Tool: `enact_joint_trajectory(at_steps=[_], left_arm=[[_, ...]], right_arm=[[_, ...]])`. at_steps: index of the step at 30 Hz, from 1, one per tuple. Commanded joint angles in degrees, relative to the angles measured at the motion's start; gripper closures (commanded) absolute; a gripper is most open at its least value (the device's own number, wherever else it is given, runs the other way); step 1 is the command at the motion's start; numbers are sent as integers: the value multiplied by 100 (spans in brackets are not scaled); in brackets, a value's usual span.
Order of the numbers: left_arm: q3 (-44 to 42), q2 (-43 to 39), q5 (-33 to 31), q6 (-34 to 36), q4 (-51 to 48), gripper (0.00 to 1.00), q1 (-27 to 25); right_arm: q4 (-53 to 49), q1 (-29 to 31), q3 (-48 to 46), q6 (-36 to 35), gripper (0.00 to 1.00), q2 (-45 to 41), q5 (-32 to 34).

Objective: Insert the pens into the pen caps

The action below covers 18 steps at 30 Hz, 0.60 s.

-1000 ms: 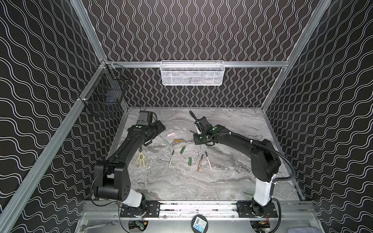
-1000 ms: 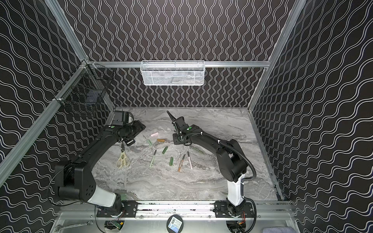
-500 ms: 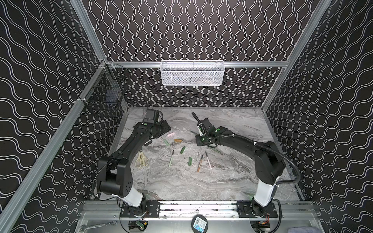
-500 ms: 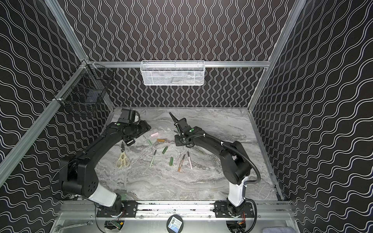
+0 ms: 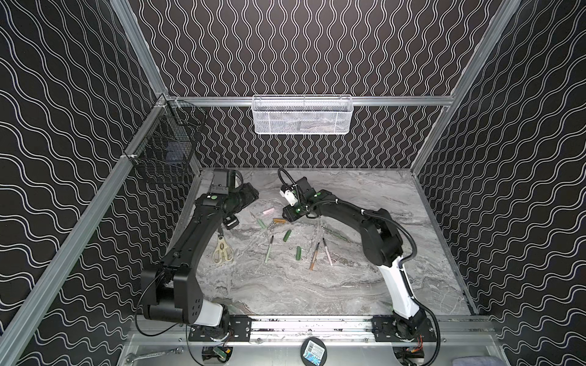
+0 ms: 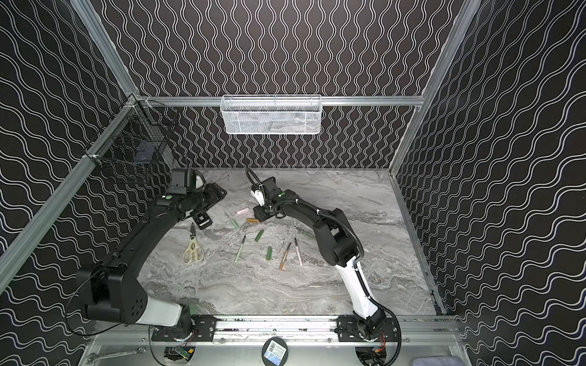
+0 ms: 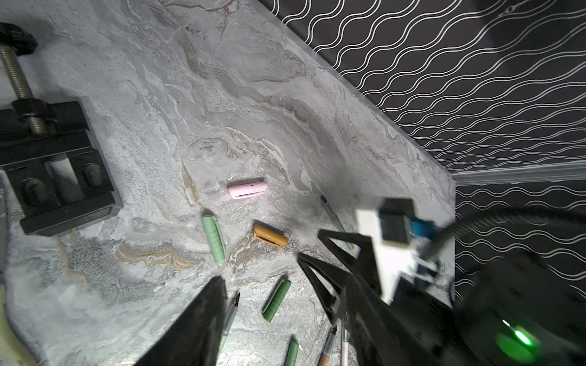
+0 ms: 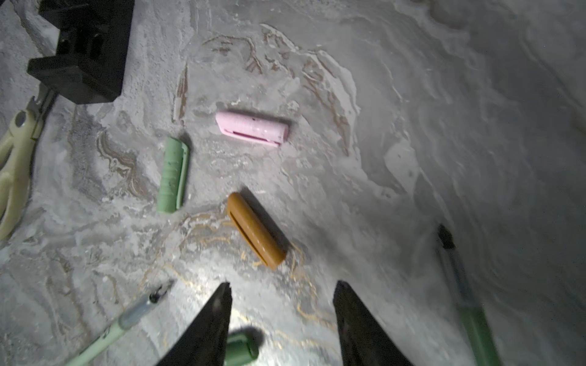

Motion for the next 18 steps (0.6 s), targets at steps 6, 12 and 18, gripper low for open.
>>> enact_joint_trajectory(at_steps=[6,12,18], left_arm=[[-16,-61,375,56,288,36,109],[-56,-76,497,7,354,36,171],[-87,-99,524,-15,411,36,198]], right_arm=[[-106,55,526,-333,47,470,-590],[-387,164,978,-397,48,932,-254],[-448,270,1112,-286,53,1151,371]])
